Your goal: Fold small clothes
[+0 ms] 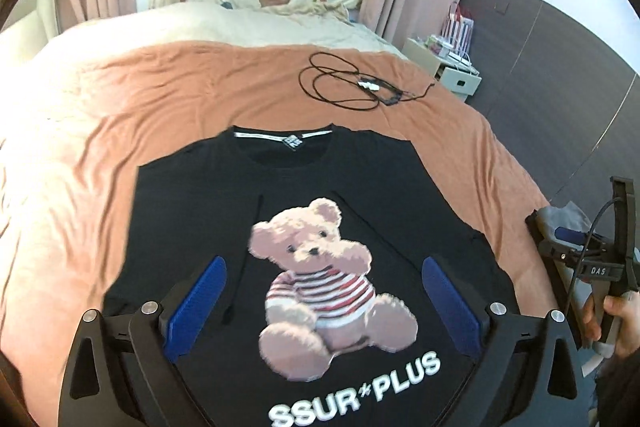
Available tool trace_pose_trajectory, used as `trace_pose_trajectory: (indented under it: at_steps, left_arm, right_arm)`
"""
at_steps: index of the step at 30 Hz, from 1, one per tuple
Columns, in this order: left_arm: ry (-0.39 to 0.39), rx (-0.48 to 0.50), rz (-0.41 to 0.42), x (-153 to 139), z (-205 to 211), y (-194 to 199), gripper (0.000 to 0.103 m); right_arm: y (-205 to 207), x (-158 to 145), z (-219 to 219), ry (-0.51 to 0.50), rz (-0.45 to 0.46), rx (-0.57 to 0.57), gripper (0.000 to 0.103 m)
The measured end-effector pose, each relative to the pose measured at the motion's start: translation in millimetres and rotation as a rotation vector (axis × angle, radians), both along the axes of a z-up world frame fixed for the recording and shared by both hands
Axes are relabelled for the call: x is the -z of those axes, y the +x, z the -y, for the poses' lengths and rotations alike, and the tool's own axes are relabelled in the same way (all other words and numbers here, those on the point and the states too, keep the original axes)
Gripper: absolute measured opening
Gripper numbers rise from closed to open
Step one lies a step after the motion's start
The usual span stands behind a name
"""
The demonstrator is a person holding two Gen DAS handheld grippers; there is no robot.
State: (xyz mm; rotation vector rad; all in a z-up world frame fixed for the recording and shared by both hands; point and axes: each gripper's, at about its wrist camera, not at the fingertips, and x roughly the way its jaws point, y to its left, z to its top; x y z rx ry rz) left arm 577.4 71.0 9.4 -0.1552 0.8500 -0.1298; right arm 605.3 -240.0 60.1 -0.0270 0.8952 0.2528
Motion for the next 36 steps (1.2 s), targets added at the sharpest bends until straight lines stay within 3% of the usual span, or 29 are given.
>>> trace_pose_trajectory:
  at_steps: [10,14,25,36]
  left_arm:
    - [-0.012,-0.026,0.067,-33,-45,-88,0.099]
    - [-0.013,-0.052,0.084,-40,-60,-124,0.099]
    - [-0.066,-0.137,0.127,-38,-97,-226,0.099]
    - [-0.104,-0.199,0.18,-34,-116,-313,0.099]
  right_arm:
    - [-78,-27,2,-0.062,0.093,-0.005,0.103]
    - [-111,-35,15,-0.033,0.12,0.013,0.103]
    - [-190,-37,37,-0.019,0.199,0.03,0.103]
    - [-260,-26,64,0.031,0.214,0.053,0.103]
